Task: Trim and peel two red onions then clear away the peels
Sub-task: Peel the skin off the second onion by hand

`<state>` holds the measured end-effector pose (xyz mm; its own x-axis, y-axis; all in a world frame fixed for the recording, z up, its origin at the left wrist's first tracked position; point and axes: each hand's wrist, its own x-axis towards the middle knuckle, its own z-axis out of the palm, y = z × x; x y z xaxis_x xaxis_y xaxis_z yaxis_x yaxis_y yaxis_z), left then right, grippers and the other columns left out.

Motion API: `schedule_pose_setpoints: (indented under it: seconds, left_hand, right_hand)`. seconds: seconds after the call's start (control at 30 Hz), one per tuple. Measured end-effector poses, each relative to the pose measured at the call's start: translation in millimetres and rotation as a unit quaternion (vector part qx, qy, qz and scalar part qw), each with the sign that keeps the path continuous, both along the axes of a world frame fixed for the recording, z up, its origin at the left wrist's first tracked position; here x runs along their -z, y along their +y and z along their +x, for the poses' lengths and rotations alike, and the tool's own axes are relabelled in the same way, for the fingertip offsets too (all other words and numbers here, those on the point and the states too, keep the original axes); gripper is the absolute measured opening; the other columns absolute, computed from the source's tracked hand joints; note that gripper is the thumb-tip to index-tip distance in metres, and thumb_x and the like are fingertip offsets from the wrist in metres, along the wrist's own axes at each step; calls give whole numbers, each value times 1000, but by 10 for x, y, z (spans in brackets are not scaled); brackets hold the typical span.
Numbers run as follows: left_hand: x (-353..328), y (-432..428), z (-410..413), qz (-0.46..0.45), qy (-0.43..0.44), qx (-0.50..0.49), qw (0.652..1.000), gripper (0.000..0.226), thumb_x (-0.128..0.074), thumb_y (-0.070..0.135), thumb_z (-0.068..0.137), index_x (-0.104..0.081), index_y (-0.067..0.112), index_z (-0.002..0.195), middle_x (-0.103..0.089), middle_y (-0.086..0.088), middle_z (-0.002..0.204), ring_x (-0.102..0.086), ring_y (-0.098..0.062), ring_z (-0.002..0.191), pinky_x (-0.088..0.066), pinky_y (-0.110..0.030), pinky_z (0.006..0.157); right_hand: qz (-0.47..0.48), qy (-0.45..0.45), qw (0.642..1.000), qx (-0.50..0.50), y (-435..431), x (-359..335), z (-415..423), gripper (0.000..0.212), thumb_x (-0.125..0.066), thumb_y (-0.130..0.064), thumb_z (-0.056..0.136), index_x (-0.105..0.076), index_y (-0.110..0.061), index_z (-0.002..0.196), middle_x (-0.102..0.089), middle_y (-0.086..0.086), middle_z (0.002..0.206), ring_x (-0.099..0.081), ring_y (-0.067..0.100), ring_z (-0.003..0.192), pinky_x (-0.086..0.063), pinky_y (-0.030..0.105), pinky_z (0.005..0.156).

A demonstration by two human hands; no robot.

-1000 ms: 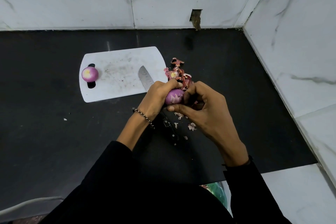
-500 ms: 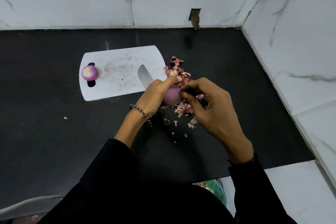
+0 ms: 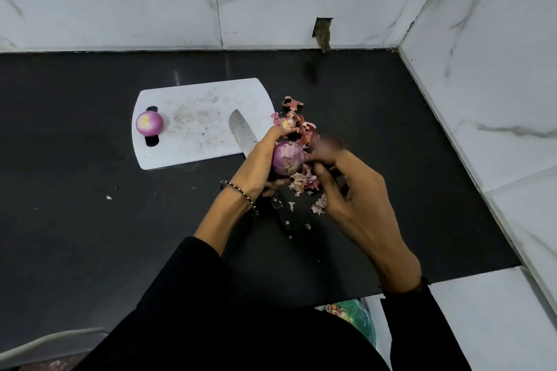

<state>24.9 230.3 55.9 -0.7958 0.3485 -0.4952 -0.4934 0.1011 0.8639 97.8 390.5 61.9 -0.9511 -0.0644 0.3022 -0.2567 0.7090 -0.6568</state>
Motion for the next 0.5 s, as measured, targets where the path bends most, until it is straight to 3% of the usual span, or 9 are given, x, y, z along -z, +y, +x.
schedule_pose_setpoints:
  seconds: [0.07,0.17,0.3,0.43,0.5]
  left_hand:
    - [14,-2,-5,12,-6,10,1000,69,-30,64,92,-60,4,77,-40,-1,47,-19,-11,37,-17,-21,43]
    - [6,-9,-4,11,-6,40,999,67,-33,65,92,-57,5,73,-44,-2,48,-20,-12,38,-20,-20,40]
    - [14,-26,-24,4,-1,60,998,77,-34,71,89,-62,0,83,-59,-11,59,-28,-14,36,-24,-17,39]
    - [19,-3,-24,22,5,10,1000,59,-37,61,94,-56,7,77,-59,-21,72,-31,-14,39,-28,-17,38]
    - [5,4,-17,18,20,-3,1000,54,-36,57,97,-57,10,81,-57,-18,69,-31,-13,39,-28,-18,38]
  right_hand:
    - [14,12,1000,12,28,-19,-5,22,-60,-27,95,-71,-19,112,-66,-14,103,-61,3,87,-52,19,72]
    - [8,32,999,17,65,-53,-8,15,-70,-21,89,-71,-18,104,-67,-11,99,-63,3,85,-52,16,71]
    - [-27,30,998,52,60,-70,1,21,-65,-13,96,-69,-14,117,-70,-10,102,-67,0,85,-55,15,73]
    - [-1,59,998,24,63,-75,-38,21,-70,-9,92,-72,-11,113,-69,-2,105,-66,6,92,-56,23,82]
    - [-17,55,998,4,52,-94,-51,20,-74,-10,90,-73,-9,110,-70,-1,105,-66,7,94,-57,26,82]
